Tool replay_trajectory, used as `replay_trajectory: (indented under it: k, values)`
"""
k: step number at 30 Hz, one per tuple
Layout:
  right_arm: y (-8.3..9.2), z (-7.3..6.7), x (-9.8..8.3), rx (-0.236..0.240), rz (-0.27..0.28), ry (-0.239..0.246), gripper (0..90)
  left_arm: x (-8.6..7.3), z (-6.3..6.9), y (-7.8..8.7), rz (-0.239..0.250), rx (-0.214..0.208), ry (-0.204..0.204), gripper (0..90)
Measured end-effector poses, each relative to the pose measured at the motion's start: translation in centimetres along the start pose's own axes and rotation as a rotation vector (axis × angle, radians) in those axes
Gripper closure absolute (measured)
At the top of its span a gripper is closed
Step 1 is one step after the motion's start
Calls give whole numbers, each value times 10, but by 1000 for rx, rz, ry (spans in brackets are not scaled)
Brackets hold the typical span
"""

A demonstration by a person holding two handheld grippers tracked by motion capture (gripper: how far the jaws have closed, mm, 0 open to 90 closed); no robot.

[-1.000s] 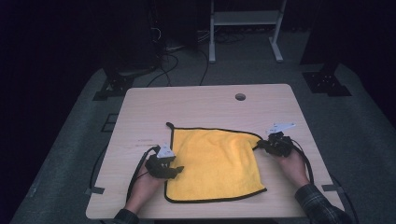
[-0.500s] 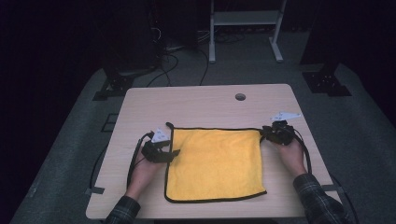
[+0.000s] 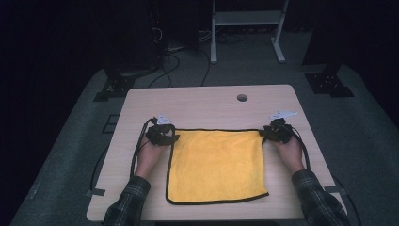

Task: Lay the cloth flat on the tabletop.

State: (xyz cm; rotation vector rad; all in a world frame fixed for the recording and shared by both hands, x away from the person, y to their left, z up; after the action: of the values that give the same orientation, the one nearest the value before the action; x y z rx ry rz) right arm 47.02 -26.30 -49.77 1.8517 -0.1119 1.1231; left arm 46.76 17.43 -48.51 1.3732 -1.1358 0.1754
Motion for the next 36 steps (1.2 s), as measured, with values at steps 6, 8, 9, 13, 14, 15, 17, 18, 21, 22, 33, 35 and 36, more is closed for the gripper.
replay_trajectory:
  k: [6,8,9,13,14,15,17,18,21,22,33,35,36]
  values:
    - [-2,0,2,36,2,-9,787,4,-1,-11,-8,-4,-6,616]
    - [-3,0,4,34,0,-10,813,6,0,-13,-12,-7,-11,706]
    - [-4,1,5,31,1,-12,821,7,-1,-13,-20,-2,-14,745]
    - [-5,4,11,14,15,-13,863,9,-6,-15,-42,21,-32,783]
    - [-5,6,13,18,19,-16,864,9,-9,-15,-44,25,-33,785]
    - [-6,6,16,18,19,-17,865,9,-11,-15,-46,32,-33,785]
    - [-11,6,20,20,19,-19,867,8,-17,-16,-47,45,-19,784]
    - [-15,5,22,21,16,-14,867,7,-21,-16,-49,53,-11,784]
    - [-25,1,28,19,16,-2,866,5,-30,-17,-56,87,3,784]
    - [-28,0,30,23,16,-3,858,4,-33,-17,-57,93,8,784]
    - [-4,-26,25,99,45,43,690,1,-34,3,-6,88,46,646]
    - [4,-32,22,108,41,62,666,3,-23,12,16,59,26,604]
    - [8,-35,20,124,43,61,656,3,-19,16,21,50,22,588]
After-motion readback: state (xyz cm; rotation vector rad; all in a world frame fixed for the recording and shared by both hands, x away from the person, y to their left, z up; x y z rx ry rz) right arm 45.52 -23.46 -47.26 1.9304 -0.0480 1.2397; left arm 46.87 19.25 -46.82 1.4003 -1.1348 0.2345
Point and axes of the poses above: each handheld gripper's, and its own axes: y roughly backward along the jaws, x roughly out of its top, z roughly to its right, the point moved 3 cm from there along -y, roughly forward along the jaws, and after that the axes turned 11 degrees about x, right-handed, at the moved point
